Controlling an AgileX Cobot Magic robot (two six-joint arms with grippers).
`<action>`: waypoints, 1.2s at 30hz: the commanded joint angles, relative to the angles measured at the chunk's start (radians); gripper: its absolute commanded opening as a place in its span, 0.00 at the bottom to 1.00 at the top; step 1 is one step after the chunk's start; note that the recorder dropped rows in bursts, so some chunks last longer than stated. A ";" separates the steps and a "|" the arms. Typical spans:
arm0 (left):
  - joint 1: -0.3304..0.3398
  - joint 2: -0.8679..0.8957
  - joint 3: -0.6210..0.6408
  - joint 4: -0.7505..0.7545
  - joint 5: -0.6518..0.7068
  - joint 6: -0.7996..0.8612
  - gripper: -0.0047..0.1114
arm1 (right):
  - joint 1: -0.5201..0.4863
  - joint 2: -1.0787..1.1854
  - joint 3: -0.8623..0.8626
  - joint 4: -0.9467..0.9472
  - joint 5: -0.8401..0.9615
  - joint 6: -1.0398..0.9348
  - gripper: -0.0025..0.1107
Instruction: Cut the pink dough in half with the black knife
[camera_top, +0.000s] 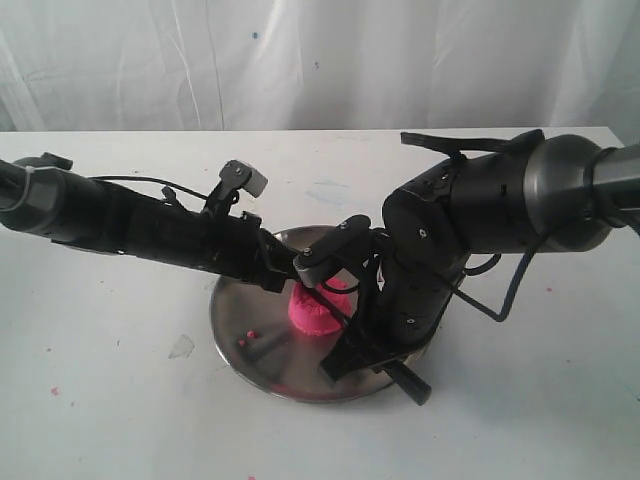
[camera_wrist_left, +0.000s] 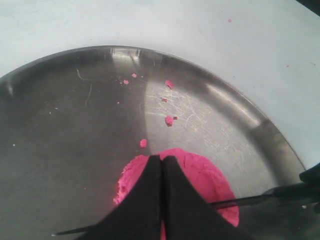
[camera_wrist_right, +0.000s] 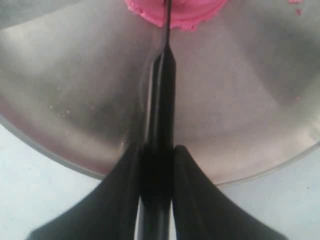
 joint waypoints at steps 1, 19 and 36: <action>-0.004 0.039 0.014 0.063 -0.051 0.021 0.04 | -0.006 0.001 0.002 -0.003 -0.021 -0.010 0.02; 0.061 -0.083 0.012 0.048 -0.086 0.032 0.04 | -0.006 0.001 0.002 -0.003 -0.038 -0.010 0.02; 0.063 -0.032 0.012 -0.001 -0.033 0.035 0.04 | -0.006 0.001 0.002 -0.003 -0.043 -0.010 0.02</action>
